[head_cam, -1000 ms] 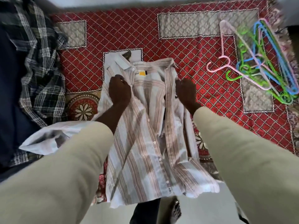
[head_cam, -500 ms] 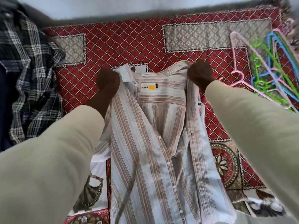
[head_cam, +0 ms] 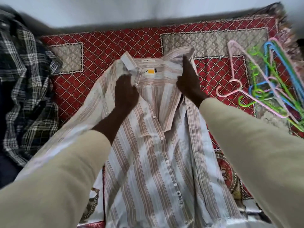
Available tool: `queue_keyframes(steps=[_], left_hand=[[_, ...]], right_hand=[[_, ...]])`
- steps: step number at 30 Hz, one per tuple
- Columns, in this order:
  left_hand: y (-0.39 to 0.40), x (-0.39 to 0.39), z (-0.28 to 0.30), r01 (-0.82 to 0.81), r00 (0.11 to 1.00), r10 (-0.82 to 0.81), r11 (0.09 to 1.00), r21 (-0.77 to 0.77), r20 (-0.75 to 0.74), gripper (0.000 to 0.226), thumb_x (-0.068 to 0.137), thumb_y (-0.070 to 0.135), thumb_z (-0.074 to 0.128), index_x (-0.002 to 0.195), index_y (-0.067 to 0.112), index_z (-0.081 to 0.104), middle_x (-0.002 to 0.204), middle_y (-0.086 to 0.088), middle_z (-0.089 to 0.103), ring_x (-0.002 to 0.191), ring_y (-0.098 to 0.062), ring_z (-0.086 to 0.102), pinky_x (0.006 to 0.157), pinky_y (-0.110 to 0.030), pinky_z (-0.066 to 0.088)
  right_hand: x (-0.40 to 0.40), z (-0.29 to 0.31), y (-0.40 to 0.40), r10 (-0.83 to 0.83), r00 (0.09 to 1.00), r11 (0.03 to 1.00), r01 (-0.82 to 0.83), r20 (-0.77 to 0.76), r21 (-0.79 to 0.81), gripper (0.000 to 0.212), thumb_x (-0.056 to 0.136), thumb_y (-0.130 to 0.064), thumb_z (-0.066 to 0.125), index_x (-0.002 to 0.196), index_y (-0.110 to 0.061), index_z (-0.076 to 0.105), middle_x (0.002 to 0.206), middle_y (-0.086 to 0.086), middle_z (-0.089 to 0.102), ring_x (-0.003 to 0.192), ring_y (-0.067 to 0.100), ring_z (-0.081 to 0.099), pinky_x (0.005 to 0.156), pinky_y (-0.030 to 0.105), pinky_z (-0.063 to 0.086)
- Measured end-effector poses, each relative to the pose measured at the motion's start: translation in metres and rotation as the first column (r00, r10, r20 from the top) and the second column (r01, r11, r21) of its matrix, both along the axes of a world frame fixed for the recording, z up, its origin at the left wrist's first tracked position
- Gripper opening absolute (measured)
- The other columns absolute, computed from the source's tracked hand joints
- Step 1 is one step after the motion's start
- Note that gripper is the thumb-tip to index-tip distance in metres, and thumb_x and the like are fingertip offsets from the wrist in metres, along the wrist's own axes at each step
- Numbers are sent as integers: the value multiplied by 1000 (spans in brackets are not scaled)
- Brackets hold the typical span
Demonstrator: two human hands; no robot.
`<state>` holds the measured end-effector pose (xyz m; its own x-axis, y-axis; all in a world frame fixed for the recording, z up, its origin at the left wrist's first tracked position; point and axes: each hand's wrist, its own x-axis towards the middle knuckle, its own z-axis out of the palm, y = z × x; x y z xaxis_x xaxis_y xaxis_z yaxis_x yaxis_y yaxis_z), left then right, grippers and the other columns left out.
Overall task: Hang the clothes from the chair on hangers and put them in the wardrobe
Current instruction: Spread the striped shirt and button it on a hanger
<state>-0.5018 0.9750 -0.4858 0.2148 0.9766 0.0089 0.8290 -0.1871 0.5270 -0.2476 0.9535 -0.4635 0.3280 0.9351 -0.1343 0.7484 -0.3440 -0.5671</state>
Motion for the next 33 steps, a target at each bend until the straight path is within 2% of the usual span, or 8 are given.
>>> queue_keyframes(steps=[4,8,11,14,17,19,26,33], left_hand=[[-90,32,11,348,937,-338,920,182,-84,40,84,28,51,114,5,66,106,-19,62,99,-37,58,84,-44,46],[-150,56,5,586,803,-540,793,168,-254,45,81,25,55,123,8,63,100,-13,60,92,-34,56,79,-42,41],[-179,74,11,510,818,-465,858,54,-339,48,81,20,46,123,4,61,97,-14,63,89,-33,57,75,-41,43],[-199,96,19,307,951,-306,952,3,-40,32,85,18,47,106,5,68,98,-16,67,88,-34,63,75,-41,52],[-207,119,27,73,991,-63,994,-79,118,32,88,26,47,105,8,67,101,-12,66,95,-33,63,82,-42,53],[-204,138,31,-2,992,14,995,-98,122,28,88,23,50,104,8,67,101,-13,66,98,-33,62,86,-42,51],[-178,249,50,194,979,-203,960,-202,-24,27,91,16,51,111,3,65,113,-18,63,105,-37,58,91,-44,46],[-158,336,63,167,976,-207,913,-372,-70,27,85,9,55,108,2,66,115,-21,64,108,-35,60,93,-40,46]], right_hand=[[-25,-15,-82,68,923,997,-71,378,-5,42,88,-15,50,127,1,53,127,24,52,113,42,49,94,48,41],[-43,-18,-183,-263,919,948,302,295,-96,56,89,-43,59,125,-2,48,130,22,49,121,40,44,104,48,34],[-45,-21,-240,-306,935,889,347,178,-300,47,89,-37,59,120,-3,47,119,20,56,111,40,53,94,45,41],[-36,-16,-260,-397,917,869,392,48,-301,21,91,-17,49,109,-8,53,104,17,63,95,36,62,81,41,49],[-36,-3,-272,74,997,995,-74,-3,-74,26,85,-17,45,92,-6,68,85,16,69,75,36,65,67,40,52],[-15,3,-280,364,931,927,-365,-27,-86,37,90,-29,43,87,-8,73,83,14,72,75,35,67,70,38,52],[176,18,-250,-131,971,977,161,198,-141,22,84,-7,50,100,-5,65,96,21,65,89,42,62,75,45,48],[273,19,-210,245,755,921,15,608,-389,33,89,-19,52,118,-6,57,123,18,57,111,34,54,93,40,41]])
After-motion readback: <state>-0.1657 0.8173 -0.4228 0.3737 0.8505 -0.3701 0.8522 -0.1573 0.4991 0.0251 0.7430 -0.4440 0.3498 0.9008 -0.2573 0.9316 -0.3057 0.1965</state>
